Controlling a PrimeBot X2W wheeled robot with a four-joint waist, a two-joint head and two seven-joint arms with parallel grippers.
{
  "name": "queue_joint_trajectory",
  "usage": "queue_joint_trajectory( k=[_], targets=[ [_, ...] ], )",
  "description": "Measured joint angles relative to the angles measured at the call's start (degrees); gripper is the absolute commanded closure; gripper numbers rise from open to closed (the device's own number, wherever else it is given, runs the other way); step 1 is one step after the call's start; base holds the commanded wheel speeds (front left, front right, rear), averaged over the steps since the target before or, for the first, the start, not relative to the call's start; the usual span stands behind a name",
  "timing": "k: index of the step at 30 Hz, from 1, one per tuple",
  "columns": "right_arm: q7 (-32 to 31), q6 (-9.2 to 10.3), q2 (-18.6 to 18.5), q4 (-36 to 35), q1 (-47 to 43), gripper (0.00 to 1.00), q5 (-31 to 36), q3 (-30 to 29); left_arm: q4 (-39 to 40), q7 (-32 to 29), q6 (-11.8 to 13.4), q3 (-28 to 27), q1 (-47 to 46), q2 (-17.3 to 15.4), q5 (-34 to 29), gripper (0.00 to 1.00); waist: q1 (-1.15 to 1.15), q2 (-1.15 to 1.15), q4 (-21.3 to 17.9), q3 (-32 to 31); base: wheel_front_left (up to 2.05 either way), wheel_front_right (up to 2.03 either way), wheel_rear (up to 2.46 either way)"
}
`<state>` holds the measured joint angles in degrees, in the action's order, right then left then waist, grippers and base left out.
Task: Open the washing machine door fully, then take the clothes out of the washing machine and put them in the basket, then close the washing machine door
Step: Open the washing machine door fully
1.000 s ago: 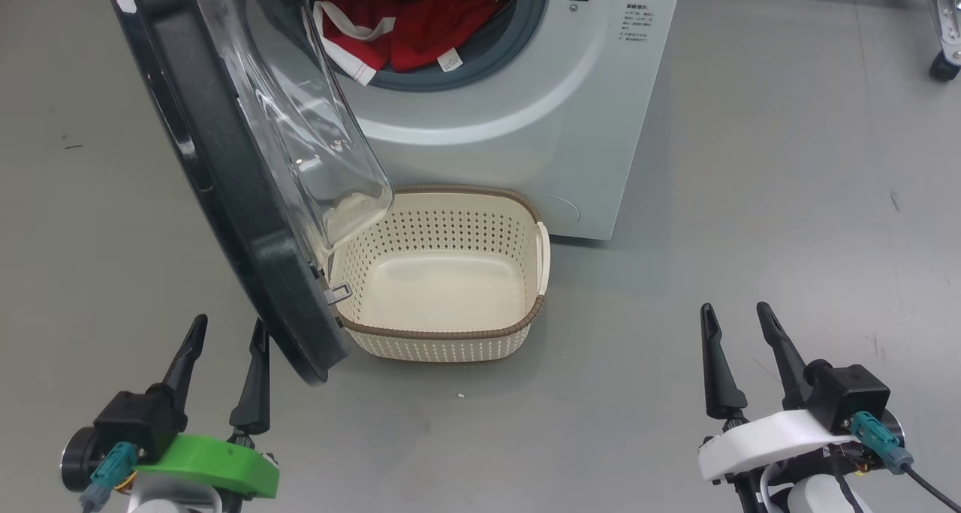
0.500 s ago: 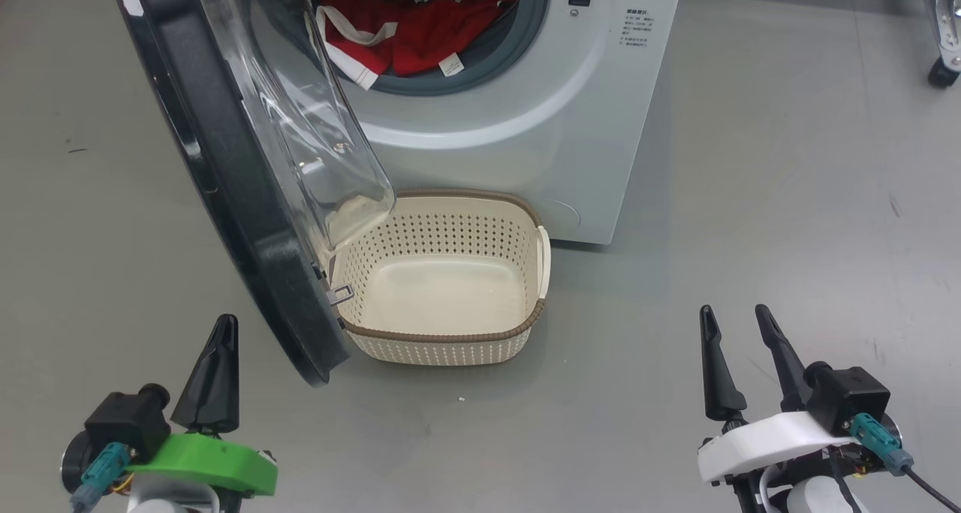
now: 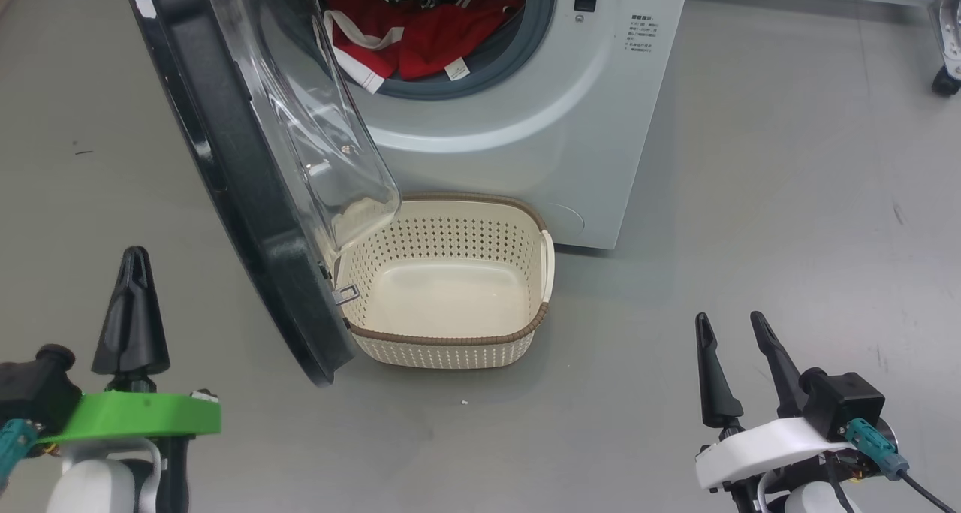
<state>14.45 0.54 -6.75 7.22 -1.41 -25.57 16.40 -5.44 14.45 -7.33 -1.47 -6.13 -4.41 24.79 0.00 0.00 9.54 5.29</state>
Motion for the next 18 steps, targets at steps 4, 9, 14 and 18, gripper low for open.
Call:
queue_joint_trajectory(
  k=[4, 9, 14, 18],
  targets=[
    [0.0, -0.47, 0.3, 0.3, 0.0, 0.00, 0.4, -0.2, 2.8, 0.0, 0.0, -0.4, -1.6, -1.0, -0.2, 1.00, 0.00, 0.00, 0.2, -0.1, 0.00, 0.00, 0.00],
    [0.0, -1.00, 0.8, 0.6, -0.1, 0.00, 0.5, -0.3, 7.1, 0.2, 0.0, -0.3, -4.8, -3.4, -2.6, 1.00, 0.00, 0.00, 0.3, -0.2, 0.00, 0.00, 0.00],
    [0.0, -1.49, 1.2, 1.1, -0.1, 0.00, 0.7, -0.4, 11.4, 0.3, 0.0, 0.2, -7.6, -4.1, -3.5, 1.00, 0.00, 0.00, 0.3, -0.4, 0.00, 0.00, 0.00],
    [0.0, -1.66, 1.4, 1.5, -0.1, 0.00, 1.0, -0.6, 14.6, 0.3, 0.0, 1.9, -9.6, -4.5, -3.7, 1.00, 0.00, 0.00, 0.2, -0.4, 0.00, 0.00, 0.00]
  ],
)
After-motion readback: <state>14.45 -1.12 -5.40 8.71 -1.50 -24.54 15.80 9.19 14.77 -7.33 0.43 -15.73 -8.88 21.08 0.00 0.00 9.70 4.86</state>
